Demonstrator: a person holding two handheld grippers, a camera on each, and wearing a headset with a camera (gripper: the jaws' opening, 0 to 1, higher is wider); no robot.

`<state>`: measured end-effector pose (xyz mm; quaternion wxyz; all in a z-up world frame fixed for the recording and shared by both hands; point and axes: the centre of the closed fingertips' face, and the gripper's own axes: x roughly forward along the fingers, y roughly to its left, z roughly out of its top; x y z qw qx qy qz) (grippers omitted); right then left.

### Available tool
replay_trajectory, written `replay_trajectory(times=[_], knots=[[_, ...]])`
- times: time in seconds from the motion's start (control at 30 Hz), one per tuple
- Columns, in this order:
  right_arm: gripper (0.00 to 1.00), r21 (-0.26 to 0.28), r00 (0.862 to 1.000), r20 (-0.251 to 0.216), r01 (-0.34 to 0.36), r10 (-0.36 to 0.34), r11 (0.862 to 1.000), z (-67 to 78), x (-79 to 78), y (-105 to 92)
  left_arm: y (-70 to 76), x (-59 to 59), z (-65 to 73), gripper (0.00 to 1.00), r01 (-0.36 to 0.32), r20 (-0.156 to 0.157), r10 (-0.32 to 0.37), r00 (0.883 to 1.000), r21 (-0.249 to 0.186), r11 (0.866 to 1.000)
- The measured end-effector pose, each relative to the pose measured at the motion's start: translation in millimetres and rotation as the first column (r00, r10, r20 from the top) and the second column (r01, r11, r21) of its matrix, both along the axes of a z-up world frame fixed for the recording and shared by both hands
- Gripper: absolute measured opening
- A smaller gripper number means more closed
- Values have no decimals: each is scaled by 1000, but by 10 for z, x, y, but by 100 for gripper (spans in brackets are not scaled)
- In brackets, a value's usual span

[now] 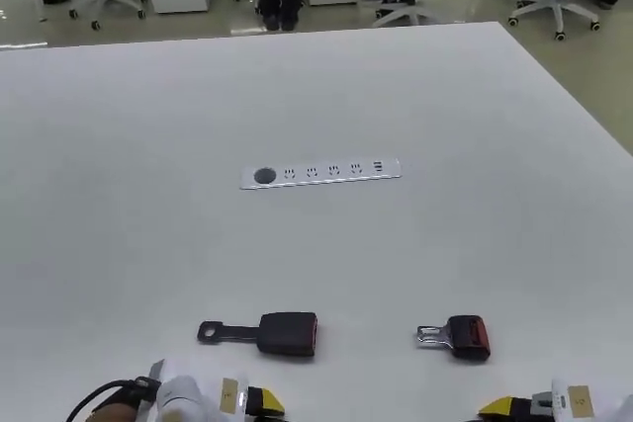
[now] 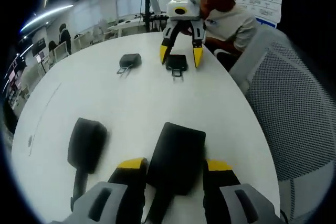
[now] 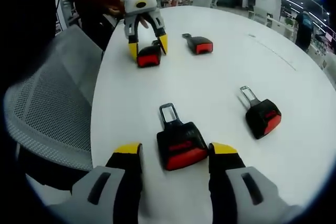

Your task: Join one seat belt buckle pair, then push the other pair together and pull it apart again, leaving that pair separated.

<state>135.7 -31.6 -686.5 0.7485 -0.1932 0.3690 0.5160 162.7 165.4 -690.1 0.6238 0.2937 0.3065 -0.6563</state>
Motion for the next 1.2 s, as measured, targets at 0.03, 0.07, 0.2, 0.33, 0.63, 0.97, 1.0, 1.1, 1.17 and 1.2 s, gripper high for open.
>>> replay_trajectory(times=[0.03, 0.07, 0.2, 0.33, 0.63, 0.97, 1.0, 1.1, 1.17, 1.2], knots=[[48, -6, 1000, 5, -3, 3, 1000, 0, 7, -4, 2, 22, -15, 41, -12, 12, 12, 1000, 0, 1000], [46, -12, 1000, 10, -7, 7, 1000, -3, 10, -8, 1, 11, -26, 41, -18, 11, 18, 1000, 4, 1000], [36, -35, 1000, 1, -3, 3, 999, -22, 7, -52, -23, 33, -20, 41, -78, 10, 78, 997, -14, 997], [35, -38, 1000, 9, -2, 2, 999, -15, 28, -55, -19, 57, -23, 40, -124, 12, 124, 992, -29, 992], [34, -58, 1000, -6, -15, 15, 998, -37, 60, -78, -41, 66, 1, 37, -187, 8, 187, 982, -36, 982], [34, -56, 1000, -3, -12, 12, 998, -44, 113, 18, -28, 69, -5, 36, -156, 8, 156, 988, 1, 988], [34, -54, 1000, 0, -8, 8, 999, -45, 124, 30, -26, 71, -5, 36, -154, 8, 154, 988, 4, 988], [34, -39, 1000, 5, -15, 15, 999, -35, 132, 137, -20, 76, -10, 36, -152, 5, 152, 988, 11, 988], [34, -33, 1000, 12, -17, 17, 999, -29, 146, 188, -18, 77, -10, 36, -153, 2, 153, 988, 14, 988], [34, -25, 1000, 15, -20, 20, 999, -36, 155, 238, -13, 80, -13, 36, -147, 3, 147, 989, 19, 989]])
